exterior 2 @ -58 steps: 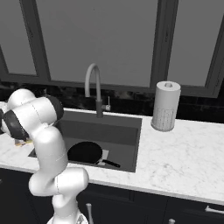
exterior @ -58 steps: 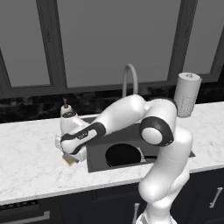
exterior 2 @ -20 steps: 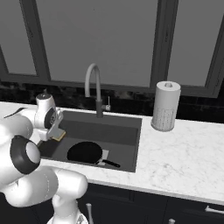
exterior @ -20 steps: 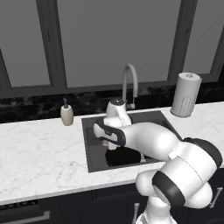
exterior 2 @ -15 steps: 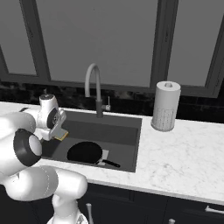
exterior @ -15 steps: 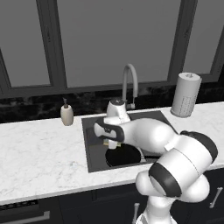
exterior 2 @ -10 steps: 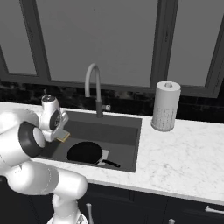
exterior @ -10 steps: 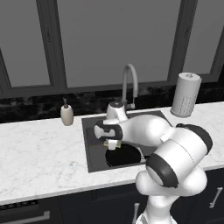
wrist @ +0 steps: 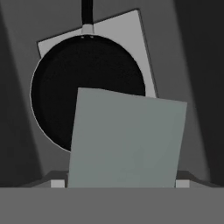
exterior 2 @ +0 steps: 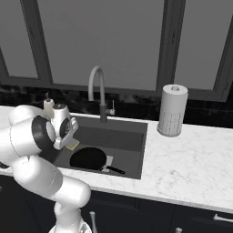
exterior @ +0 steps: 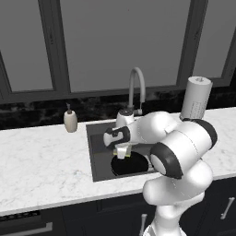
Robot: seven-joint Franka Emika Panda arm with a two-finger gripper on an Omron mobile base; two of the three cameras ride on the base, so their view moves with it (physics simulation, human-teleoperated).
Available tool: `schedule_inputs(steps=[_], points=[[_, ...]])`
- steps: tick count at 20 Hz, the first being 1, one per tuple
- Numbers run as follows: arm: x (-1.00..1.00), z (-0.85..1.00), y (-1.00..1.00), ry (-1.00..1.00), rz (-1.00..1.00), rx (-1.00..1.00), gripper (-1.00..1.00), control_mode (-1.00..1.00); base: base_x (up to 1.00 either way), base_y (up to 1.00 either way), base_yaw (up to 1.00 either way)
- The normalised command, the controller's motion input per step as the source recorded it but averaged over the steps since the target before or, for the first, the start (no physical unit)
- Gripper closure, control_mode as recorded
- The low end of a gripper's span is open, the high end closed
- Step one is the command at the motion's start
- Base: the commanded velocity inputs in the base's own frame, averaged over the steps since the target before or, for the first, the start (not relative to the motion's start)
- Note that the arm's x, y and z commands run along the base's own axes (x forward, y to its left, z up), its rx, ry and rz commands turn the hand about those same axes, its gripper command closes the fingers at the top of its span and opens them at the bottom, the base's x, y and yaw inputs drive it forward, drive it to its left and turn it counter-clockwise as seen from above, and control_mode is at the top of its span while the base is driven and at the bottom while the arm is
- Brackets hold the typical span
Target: Pick the pan and sponge and place them into the sink. Then turn on the water.
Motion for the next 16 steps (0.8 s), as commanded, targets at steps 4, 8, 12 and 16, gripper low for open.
schedule_inputs(steps=[4, 8, 12, 16], points=[[0.22, -0.36, -0.03, 0.0, -0.04, -0.03, 1.0, -1.0, 0.0, 0.0, 0.0], [0.22, -0.31, 0.0, 0.0, -0.04, -0.02, 1.0, -1.0, 0.0, 0.0, 0.0], [0.24, -0.38, 0.0, 0.0, -0.04, -0.03, 1.0, -1.0, 0.0, 0.0, 0.0], [0.21, -0.36, 0.0, 0.0, -0.04, -0.02, 1.0, -1.0, 0.0, 0.0, 0.0]])
